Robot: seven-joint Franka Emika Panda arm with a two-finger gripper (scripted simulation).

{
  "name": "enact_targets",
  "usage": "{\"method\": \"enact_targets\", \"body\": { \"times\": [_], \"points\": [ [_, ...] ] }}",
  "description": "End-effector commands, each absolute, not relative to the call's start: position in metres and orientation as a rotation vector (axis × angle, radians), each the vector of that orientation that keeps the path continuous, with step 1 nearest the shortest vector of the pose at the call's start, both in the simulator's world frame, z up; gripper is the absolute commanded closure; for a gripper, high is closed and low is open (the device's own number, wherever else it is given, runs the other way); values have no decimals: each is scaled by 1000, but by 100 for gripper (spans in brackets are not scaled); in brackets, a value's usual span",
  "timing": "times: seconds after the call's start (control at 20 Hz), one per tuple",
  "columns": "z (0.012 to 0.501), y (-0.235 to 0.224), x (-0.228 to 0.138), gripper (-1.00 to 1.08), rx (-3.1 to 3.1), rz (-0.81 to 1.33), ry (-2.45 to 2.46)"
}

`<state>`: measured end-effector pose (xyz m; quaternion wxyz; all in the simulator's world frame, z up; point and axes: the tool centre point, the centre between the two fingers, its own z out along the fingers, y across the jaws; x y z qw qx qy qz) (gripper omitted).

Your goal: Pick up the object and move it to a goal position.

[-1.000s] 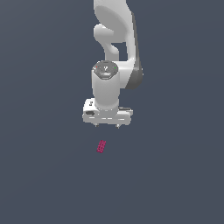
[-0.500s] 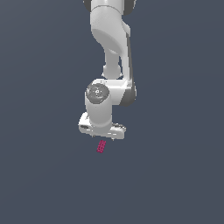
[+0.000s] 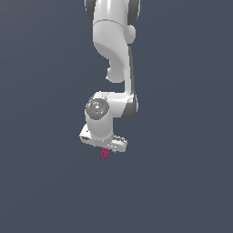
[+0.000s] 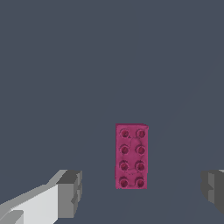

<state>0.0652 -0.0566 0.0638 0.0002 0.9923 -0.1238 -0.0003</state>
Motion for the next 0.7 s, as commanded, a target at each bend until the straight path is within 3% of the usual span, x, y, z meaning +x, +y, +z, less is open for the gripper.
{"method": "enact_targets", "body": {
  "times": [0.0,0.65],
  "points": [
    [62,-57,66,-92,3117,0,-395],
    [19,-57,65,-92,3117,0,-396]
  ]
}}
